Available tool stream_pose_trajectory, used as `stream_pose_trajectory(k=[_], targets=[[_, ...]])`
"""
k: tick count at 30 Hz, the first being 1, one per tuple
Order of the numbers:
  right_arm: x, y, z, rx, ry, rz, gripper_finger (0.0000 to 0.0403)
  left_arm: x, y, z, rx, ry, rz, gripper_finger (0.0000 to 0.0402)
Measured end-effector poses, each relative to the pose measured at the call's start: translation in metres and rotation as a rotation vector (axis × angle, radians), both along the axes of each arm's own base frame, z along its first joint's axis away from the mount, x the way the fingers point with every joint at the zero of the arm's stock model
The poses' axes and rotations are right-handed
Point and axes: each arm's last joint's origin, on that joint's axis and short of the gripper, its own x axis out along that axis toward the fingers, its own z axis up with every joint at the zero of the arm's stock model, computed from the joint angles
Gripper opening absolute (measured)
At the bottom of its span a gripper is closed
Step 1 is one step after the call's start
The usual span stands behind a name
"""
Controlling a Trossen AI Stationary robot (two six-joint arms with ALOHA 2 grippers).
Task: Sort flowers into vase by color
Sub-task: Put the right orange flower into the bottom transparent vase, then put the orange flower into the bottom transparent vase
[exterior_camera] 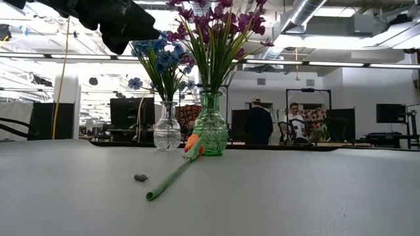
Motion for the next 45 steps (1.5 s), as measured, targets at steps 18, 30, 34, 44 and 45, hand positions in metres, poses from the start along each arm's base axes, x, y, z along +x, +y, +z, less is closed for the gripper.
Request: stream_pose_trajectory(k=[18, 30, 34, 44, 45], targets=[[-0.024, -0.028, 0.017, 0.053, -0.013, 0.057, 0.0172, 0.0, 0.0, 0.0, 0.0, 0.0, 0.0, 0.0132], [-0.052, -0.089, 0.021, -0.271, -0.013, -0.079, 0.0117, 0.0, 0.0, 0.0, -0.018, -0.001, 0.006, 0.0132], [-0.057, -0.106, 0.021, -0.318, 0.002, -0.139, 0.0086, 0.0, 0.001, 0.0, -0.093, -0.004, 0.036, 0.0132], [-0.07, -0.128, -0.015, -0.319, 0.03, -0.229, 0.0037, 0.001, 0.006, -0.003, -0.312, 0.002, 0.166, 0.0132], [-0.071, -0.13, -0.022, -0.315, 0.037, -0.237, 0.0033, 0.002, 0.006, -0.005, -0.331, 0.005, 0.19, 0.0132]])
